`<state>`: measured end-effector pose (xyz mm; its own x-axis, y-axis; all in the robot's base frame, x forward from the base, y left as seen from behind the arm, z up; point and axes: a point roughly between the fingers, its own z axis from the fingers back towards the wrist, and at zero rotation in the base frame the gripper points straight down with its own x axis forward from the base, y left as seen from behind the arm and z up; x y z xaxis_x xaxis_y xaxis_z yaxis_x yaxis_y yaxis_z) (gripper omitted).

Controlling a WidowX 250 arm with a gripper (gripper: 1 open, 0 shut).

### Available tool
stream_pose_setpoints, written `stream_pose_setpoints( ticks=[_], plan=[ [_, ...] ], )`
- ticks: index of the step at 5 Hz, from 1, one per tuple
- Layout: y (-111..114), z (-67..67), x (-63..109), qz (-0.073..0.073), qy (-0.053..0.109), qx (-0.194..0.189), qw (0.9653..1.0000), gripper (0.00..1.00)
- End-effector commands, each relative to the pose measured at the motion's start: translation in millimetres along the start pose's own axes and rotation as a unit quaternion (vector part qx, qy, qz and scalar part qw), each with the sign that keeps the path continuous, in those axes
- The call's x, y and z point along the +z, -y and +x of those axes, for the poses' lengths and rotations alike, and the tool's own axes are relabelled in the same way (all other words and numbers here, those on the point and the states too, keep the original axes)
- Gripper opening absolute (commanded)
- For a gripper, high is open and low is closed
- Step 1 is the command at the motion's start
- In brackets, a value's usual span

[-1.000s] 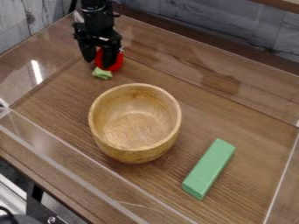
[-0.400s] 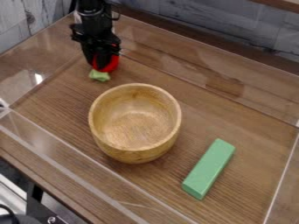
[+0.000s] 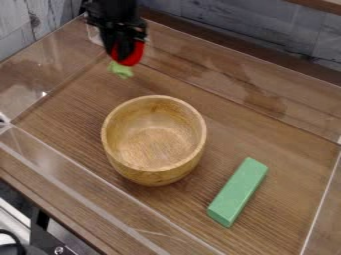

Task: Move the red fruit to the right side of the table

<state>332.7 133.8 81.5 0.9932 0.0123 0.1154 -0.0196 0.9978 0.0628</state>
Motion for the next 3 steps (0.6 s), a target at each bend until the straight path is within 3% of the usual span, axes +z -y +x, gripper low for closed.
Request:
stream_pose_setpoints(
  ticks=[1,3],
  plan=[
    [38,15.2,19.1,0.000,0.037,-0.015,0.9992,0.00],
    [132,31.6,19.3,-0.027,0.032,-0.046,0.9980,0.00]
  ],
)
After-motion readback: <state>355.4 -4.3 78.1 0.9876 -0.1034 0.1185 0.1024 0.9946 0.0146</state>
